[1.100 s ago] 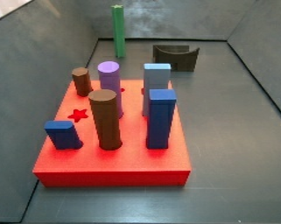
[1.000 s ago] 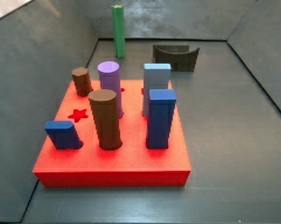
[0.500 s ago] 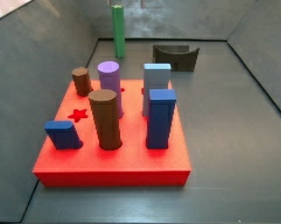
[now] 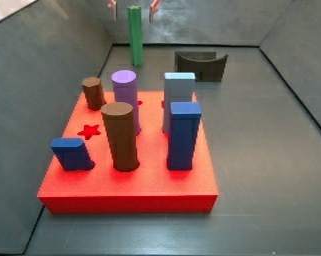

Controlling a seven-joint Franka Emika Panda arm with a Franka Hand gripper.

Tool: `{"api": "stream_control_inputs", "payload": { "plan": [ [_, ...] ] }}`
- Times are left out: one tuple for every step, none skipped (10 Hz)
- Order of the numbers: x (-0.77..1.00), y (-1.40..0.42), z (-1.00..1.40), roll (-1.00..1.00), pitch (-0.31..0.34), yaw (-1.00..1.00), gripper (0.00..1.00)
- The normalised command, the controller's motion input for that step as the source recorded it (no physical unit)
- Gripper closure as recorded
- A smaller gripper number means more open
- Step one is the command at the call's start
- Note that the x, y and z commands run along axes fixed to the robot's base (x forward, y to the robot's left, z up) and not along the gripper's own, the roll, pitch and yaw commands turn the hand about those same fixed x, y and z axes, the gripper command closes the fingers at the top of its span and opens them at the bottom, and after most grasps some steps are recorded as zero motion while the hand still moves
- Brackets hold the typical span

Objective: Pick up the star object. Move up. Move to above the board. Insert the star object.
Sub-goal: Pick up the star object.

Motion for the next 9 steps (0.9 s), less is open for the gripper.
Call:
{"api": "stream_control_inputs", "payload": {
  "plan": [
    [0.00, 0.00, 0.00, 0.00, 0.000, 0.00, 0.00],
    [-0.05, -0.03, 0.00, 0.00, 0.000, 0.00, 0.00],
    [0.00, -0.09, 0.00, 0.00, 0.000, 0.00, 0.00],
    [-0.09, -0.15, -0.05, 0.00, 0.000, 0.00, 0.00],
    [-0.13, -0.06, 0.00, 0.00, 0.000, 0.00, 0.00],
    [0.00, 0.00, 0.00, -0.01, 0.000, 0.00, 0.00],
    [0.00, 0.00, 0.00, 0.00, 0.000, 0.00, 1.00],
    [0.00, 0.00, 0.00, 0.00, 0.000, 0.00, 1.00],
    [0.00, 0.00, 0.00, 0.00, 0.000, 0.00, 1.00]
  ]
}}
